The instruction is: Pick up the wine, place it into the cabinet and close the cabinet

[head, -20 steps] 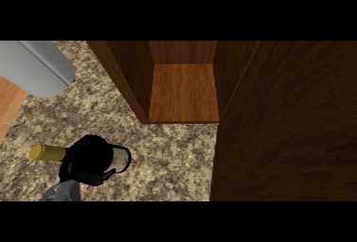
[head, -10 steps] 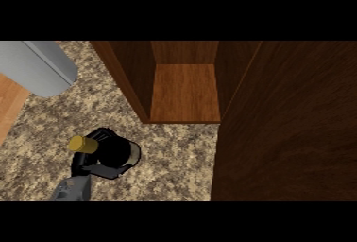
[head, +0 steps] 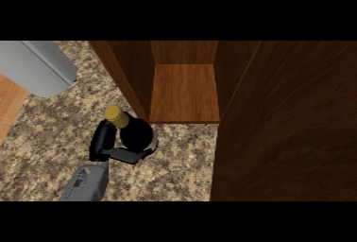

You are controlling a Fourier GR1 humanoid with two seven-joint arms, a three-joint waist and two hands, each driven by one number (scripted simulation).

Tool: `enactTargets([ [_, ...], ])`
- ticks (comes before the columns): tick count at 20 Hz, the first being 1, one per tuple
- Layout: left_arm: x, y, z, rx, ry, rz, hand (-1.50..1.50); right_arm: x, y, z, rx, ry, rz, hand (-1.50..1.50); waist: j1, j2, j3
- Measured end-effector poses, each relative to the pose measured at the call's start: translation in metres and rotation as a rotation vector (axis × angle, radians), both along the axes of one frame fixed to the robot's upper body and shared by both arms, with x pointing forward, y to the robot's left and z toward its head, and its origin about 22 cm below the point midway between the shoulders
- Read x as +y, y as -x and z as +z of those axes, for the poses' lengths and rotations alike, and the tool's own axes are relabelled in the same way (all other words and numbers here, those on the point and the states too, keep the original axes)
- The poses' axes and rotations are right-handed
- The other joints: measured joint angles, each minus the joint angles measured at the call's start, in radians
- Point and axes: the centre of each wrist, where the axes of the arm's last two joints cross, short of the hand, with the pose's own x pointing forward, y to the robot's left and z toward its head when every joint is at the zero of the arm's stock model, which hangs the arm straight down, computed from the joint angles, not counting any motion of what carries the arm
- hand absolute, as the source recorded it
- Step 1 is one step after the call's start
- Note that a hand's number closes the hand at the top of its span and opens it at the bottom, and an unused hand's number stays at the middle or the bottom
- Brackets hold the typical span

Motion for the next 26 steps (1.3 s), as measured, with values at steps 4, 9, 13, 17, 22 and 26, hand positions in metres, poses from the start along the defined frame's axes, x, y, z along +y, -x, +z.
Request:
enactTargets([
  [4,-0.021,-0.012,0.018,0.018,-0.017,-0.004,1.5,-0.002,0.003,-0.002,0.006,0.009,-0.002,-1.5,-0.002,0.001,0.0],
  [9,-0.028,-0.013,0.026,0.054,-0.101,0.034,1.5,-0.009,0.002,-0.003,-0.006,0.028,-0.016,-1.5,0.003,0.0,0.001],
  [13,-0.033,-0.013,0.028,0.054,-0.161,0.073,1.5,-0.009,-0.001,-0.002,-0.008,0.026,-0.02,-1.5,0.006,-0.001,0.003],
  [17,-0.035,-0.011,0.03,0.079,-0.168,0.111,1.5,-0.01,0.0,-0.003,-0.01,0.021,-0.016,-1.5,0.0,-0.003,0.003],
  [22,-0.038,-0.008,0.032,0.103,-0.151,0.167,1.5,-0.01,-0.001,-0.005,-0.02,0.015,-0.005,-1.5,-0.01,-0.004,0.005],
  [26,-0.043,-0.005,0.033,0.12,-0.167,0.217,1.5,-0.008,-0.002,-0.005,-0.023,0.011,0.008,-1.5,-0.015,-0.006,0.006],
])
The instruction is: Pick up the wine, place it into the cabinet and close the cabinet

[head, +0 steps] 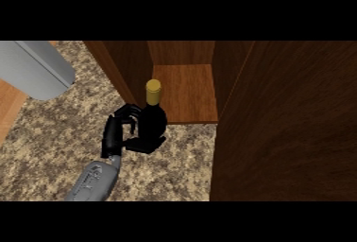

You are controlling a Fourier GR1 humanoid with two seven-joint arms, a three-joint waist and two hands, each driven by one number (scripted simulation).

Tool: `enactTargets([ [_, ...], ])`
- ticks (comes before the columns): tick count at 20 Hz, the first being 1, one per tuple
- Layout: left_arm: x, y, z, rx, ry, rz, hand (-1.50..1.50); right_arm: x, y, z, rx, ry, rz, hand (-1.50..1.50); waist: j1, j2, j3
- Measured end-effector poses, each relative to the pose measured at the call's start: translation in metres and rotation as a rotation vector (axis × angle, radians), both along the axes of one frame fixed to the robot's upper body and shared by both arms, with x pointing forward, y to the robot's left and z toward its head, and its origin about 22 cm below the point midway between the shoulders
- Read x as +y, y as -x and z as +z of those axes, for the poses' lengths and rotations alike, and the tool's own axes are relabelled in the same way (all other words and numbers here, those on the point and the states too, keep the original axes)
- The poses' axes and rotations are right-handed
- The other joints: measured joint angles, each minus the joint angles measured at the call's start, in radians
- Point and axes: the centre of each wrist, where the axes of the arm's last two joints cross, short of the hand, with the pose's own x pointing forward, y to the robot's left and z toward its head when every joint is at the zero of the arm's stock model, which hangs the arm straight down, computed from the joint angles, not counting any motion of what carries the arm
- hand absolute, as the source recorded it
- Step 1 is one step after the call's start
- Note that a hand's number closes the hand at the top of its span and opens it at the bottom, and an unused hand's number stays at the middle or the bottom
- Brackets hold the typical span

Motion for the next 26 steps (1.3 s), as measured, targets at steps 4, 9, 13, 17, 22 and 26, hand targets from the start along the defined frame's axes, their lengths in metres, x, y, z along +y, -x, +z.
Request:
enactTargets([
  [4,-0.001,0.001,0.0,0.001,-0.053,0.047,1.5,0.0,-0.001,-0.001,-0.01,-0.001,0.017,-1.5,-0.009,-0.002,0.003],
  [9,-0.003,0.004,-0.003,-0.009,-0.13,0.095,1.5,0.003,-0.001,-0.001,-0.015,-0.008,0.038,-1.5,-0.024,-0.004,0.007],
  [13,-0.004,0.006,-0.004,-0.011,-0.166,0.135,1.5,0.004,-0.002,-0.002,-0.015,-0.014,0.052,-1.5,-0.034,-0.005,0.009],
  [17,-0.005,0.008,-0.005,-0.017,-0.194,0.162,1.5,0.006,-0.003,-0.002,-0.017,-0.018,0.066,-1.5,-0.043,-0.004,0.011],
  [22,-0.007,0.01,-0.008,-0.028,-0.199,0.215,1.5,0.007,-0.002,-0.003,-0.019,-0.024,0.077,-1.5,-0.057,-0.002,0.012],
  [26,-0.007,0.011,-0.007,-0.034,-0.187,0.24,1.5,0.007,-0.002,-0.004,-0.015,-0.029,0.082,-1.5,-0.064,0.0,0.011],
])
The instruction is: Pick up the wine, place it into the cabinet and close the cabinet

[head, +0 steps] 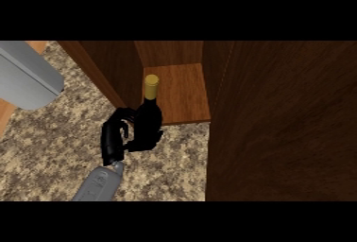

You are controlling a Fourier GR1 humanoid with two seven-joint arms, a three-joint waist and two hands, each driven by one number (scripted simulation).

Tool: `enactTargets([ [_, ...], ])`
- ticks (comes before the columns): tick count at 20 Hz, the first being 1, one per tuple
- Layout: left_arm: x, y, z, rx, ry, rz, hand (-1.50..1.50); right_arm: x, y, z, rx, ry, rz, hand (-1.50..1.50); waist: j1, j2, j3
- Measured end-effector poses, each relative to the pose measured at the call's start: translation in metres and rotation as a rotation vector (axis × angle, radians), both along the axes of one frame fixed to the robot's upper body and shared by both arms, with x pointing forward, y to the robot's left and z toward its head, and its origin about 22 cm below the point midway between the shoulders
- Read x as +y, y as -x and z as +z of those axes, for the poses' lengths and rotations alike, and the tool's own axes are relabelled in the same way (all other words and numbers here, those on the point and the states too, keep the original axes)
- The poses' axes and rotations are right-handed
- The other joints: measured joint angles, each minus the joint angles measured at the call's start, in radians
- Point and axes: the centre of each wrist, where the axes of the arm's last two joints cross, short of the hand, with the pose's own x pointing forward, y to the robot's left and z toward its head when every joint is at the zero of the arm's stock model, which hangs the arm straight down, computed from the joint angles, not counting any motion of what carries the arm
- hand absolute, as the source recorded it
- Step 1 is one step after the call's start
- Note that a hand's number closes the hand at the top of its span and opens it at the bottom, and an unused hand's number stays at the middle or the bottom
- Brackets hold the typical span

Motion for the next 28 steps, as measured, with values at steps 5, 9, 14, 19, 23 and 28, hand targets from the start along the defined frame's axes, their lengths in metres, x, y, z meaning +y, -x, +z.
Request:
enactTargets([
  [5,-0.002,0.002,0.001,-0.01,0.026,0.047,1.5,0.0,0.0,-0.001,-0.007,-0.003,0.011,-1.5,-0.012,0.005,-0.001],
  [9,-0.004,0.002,0.0,-0.027,0.03,0.087,1.5,0.001,-0.001,-0.002,-0.006,-0.006,0.021,-1.5,-0.018,0.008,-0.002],
  [14,0.002,0.004,-0.005,-0.061,-0.082,0.087,1.5,0.003,-0.003,-0.003,-0.008,-0.007,0.047,-1.5,-0.031,0.012,-0.003],
  [19,0.009,0.006,-0.008,-0.08,-0.185,0.074,1.5,0.004,-0.004,-0.004,-0.013,-0.005,0.067,-1.5,-0.044,0.014,-0.002],
  [23,0.007,0.007,-0.01,-0.076,-0.215,0.082,1.5,0.005,-0.005,-0.004,-0.019,-0.009,0.074,-1.5,-0.047,0.014,-0.001],
  [28,0.001,0.008,-0.011,-0.055,-0.206,0.117,1.5,0.005,-0.006,-0.004,-0.023,-0.019,0.082,-1.5,-0.053,0.014,0.0],
])
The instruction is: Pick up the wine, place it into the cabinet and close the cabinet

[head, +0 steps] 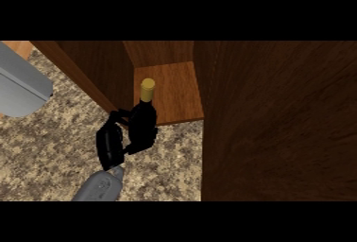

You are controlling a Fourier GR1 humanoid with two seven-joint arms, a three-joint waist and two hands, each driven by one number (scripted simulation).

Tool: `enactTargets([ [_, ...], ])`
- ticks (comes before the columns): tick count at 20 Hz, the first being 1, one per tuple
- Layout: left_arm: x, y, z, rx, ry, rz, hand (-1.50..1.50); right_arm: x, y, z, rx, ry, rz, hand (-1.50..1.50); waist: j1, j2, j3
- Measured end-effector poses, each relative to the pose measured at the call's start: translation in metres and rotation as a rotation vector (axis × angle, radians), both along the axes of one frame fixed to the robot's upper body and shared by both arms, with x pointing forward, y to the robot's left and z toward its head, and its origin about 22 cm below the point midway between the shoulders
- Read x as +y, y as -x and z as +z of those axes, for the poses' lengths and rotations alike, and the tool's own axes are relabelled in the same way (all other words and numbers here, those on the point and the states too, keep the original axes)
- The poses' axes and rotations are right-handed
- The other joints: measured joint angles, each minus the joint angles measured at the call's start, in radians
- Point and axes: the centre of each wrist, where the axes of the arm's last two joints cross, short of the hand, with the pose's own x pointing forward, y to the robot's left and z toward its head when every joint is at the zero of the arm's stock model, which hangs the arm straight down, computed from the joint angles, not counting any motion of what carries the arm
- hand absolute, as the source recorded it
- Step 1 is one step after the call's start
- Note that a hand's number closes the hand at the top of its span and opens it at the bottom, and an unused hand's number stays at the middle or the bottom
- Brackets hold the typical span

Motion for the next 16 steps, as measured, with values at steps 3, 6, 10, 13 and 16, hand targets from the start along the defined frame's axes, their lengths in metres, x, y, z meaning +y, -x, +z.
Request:
enactTargets([
  [3,-0.003,0.0,0.0,0.011,0.002,0.017,1.5,-0.001,-0.001,0.0,-0.002,0.0,0.005,-1.5,-0.003,0.001,0.001],
  [6,-0.006,0.0,-0.001,0.023,-0.008,0.03,1.5,-0.001,-0.001,0.0,-0.003,0.004,0.011,-1.5,-0.006,0.0,0.002],
  [10,-0.008,0.0,-0.002,0.03,-0.036,0.044,1.5,-0.001,-0.001,0.0,0.0,0.002,0.013,-1.5,-0.007,0.0,0.003],
  [13,-0.016,0.001,-0.006,0.048,-0.055,0.036,-1.5,-0.003,-0.001,-0.001,0.003,0.008,0.012,-1.5,-0.007,0.002,0.001],
  [16,-0.024,0.0,-0.01,0.08,-0.073,0.029,-1.5,-0.004,-0.001,-0.001,0.003,0.01,0.013,-1.5,-0.009,0.004,-0.001],
])
